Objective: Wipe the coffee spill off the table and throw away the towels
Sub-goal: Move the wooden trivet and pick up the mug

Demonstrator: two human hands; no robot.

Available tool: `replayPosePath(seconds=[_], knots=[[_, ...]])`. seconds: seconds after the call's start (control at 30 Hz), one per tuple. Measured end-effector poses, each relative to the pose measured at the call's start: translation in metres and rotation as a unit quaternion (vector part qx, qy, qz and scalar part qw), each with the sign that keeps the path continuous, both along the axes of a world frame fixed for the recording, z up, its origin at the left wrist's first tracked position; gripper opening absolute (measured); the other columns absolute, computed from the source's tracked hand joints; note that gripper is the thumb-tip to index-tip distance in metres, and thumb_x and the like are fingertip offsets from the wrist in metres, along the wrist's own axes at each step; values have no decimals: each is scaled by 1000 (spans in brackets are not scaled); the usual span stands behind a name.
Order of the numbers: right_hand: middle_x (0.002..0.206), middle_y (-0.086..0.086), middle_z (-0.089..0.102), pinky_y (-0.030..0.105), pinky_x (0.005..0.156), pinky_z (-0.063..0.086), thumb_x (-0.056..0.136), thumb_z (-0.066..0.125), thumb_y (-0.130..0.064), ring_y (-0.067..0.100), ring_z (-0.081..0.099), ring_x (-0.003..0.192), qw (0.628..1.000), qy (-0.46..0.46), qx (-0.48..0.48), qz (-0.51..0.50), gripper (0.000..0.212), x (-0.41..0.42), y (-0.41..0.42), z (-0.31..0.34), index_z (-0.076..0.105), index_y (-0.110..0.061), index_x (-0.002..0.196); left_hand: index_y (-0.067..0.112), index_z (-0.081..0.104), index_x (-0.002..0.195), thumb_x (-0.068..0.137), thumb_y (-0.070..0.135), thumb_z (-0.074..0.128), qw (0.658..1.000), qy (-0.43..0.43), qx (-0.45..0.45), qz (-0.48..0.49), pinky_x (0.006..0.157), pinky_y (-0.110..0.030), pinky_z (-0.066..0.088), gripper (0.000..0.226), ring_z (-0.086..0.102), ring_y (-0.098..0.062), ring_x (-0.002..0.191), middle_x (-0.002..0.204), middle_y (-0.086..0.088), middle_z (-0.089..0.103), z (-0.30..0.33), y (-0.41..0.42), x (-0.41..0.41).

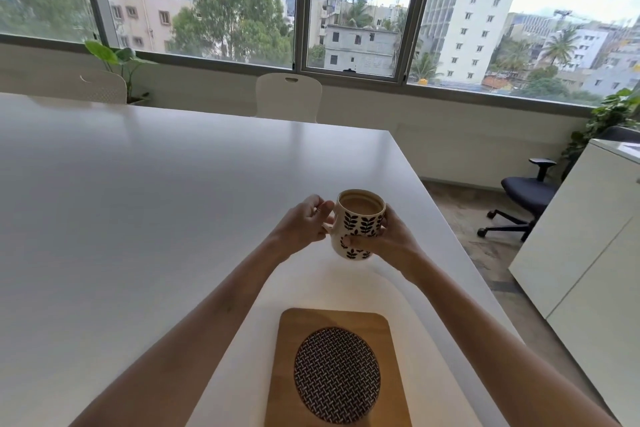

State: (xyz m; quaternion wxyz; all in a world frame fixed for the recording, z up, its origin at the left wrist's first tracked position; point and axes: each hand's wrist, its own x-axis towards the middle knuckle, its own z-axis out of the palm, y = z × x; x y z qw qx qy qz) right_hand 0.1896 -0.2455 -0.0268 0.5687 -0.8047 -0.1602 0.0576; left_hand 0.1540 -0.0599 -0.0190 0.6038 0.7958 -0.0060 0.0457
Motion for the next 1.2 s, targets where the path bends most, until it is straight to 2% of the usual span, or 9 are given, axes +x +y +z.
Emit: replayPosePath(seconds=[0.17, 0.37, 0.5, 0.7, 0.83, 0.93, 1.07, 1.2], knots=[[108, -9, 63, 39, 83, 55, 46, 89, -27, 13, 61, 101, 1000, -26, -4, -2, 81, -28, -4, 13, 49, -33, 116, 8, 49, 103, 97, 38, 43, 1000, -17, 3, -16, 80, -27, 55, 31, 64, -24, 100, 108, -12, 65, 15, -1, -32], [106, -11, 64, 36, 79, 56, 48, 89, -28, 10, 62, 98, 998, -55, -11, -8, 80, -71, -7, 26, 50, -32, 117, 12, 50, 99, 98, 36, 42, 999, -30, 2, -32, 76, -23, 56, 25, 66, -22, 98, 111, -12, 65, 30, -1, -75], [105, -13, 65, 37, 80, 56, 46, 88, -33, 8, 61, 97, 997, -69, -22, -13, 80, -104, -9, 29, 49, -34, 115, 14, 50, 96, 97, 35, 44, 999, -27, -16, -35, 78, -25, 56, 22, 66, -21, 98, 113, -12, 66, 31, 0, -107], [104, -13, 65, 38, 80, 56, 45, 89, -35, 7, 62, 95, 996, -82, -31, -9, 82, -149, -11, 22, 49, -33, 116, 14, 51, 90, 94, 32, 47, 997, -25, -57, -43, 76, -28, 56, 20, 61, -21, 84, 106, -6, 68, 26, -2, -154], [104, -14, 64, 38, 81, 56, 45, 89, -38, 5, 61, 96, 996, -82, -38, -5, 83, -171, -15, 13, 48, -33, 117, 14, 51, 86, 95, 27, 48, 995, -22, -81, -45, 71, -23, 56, 16, 61, -9, 69, 104, -6, 67, 18, -6, -176], [106, -13, 64, 39, 81, 55, 40, 87, -45, 6, 61, 97, 996, -76, -42, -8, 87, -181, -17, 5, 48, -33, 117, 14, 51, 85, 95, 27, 48, 995, -17, -82, -48, 70, -22, 56, 17, 58, -6, 63, 106, -7, 67, 11, -9, -186], [106, -15, 63, 31, 78, 54, 46, 89, -39, 4, 59, 98, 997, -66, -42, -4, 84, -191, -19, -1, 47, -34, 118, 13, 51, 87, 95, 28, 48, 995, -7, -88, -47, 63, -17, 54, 17, 58, -3, 59, 108, -10, 66, 3, -11, -195], [104, -18, 61, 24, 74, 52, 50, 89, -35, 0, 57, 97, 997, -61, -43, 6, 81, -198, -20, -3, 45, -35, 118, 12, 51, 87, 96, 26, 47, 995, -4, -94, -40, 66, -19, 55, 17, 62, -8, 67, 105, -9, 67, -3, -13, -200]])
